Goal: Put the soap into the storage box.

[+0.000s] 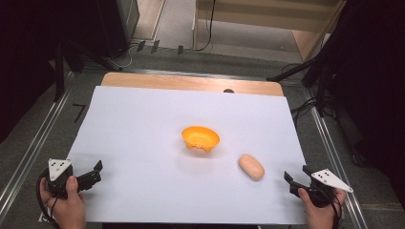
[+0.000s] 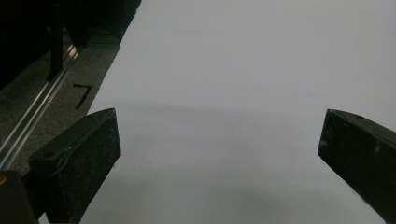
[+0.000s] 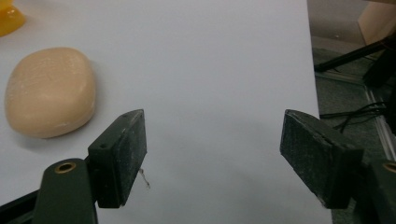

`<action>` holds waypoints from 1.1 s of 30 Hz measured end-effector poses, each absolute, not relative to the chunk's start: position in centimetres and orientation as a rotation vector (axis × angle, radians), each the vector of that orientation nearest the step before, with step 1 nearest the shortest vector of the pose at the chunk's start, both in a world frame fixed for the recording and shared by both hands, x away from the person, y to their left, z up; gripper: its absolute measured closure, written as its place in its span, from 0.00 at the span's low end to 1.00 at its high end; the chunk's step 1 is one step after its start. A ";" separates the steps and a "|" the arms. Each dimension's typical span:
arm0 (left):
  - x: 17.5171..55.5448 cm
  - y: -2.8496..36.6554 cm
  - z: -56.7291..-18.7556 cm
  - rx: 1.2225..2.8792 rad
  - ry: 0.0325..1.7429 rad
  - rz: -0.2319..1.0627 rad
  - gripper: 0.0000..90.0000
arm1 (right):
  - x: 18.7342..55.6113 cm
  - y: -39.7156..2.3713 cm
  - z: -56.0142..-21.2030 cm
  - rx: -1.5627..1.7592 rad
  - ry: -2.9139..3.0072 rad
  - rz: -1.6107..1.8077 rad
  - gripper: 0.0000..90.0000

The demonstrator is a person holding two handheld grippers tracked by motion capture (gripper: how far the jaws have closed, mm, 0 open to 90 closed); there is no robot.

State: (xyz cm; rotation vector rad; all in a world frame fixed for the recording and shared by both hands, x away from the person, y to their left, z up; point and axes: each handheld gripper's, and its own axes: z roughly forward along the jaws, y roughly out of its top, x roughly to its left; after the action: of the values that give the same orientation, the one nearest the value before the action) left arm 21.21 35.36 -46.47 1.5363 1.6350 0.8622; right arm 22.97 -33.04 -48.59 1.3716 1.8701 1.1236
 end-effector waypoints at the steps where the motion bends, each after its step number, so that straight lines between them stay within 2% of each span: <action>1: 21.3 35.4 -46.5 1.540 1.641 0.862 0.00 | 22.9 -33.0 -48.6 1.361 1.865 1.127 0.26; 4: 21.4 35.3 -46.5 1.553 1.650 0.864 0.00 | 22.8 -33.0 -48.4 1.317 1.874 1.142 0.31; 12: 21.3 35.3 -46.5 1.558 1.636 0.866 0.00 | 22.8 -32.8 -47.7 1.314 1.888 1.168 0.36; 15: 21.3 35.3 -46.5 1.558 1.635 0.861 0.00 | 22.8 -32.7 -47.2 1.277 1.910 1.192 0.49; 19: 21.2 35.3 -46.5 1.552 1.622 0.863 0.00 | 22.9 -32.2 -46.0 1.200 1.972 1.170 0.49; 21: 21.2 35.2 -46.5 1.556 1.623 0.867 0.00 | 22.7 -32.0 -45.5 1.174 1.972 1.130 0.55; 23: 21.2 35.2 -46.5 1.561 1.618 0.869 0.00 | 22.8 -32.0 -45.1 1.204 2.032 1.120 0.55; 29: 21.1 35.2 -46.5 1.559 1.613 0.870 0.00 | 23.2 -31.4 -44.2 1.228 2.172 1.123 0.36; 33: 21.2 35.0 -46.5 1.574 1.611 0.886 0.00 | 24.0 -30.9 -43.7 1.242 2.241 1.035 0.30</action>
State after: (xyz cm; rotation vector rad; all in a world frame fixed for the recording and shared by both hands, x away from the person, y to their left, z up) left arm 21.16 35.03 -46.47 1.5738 1.6109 0.8860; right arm 23.97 -30.93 -43.69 1.2418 2.2412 1.0350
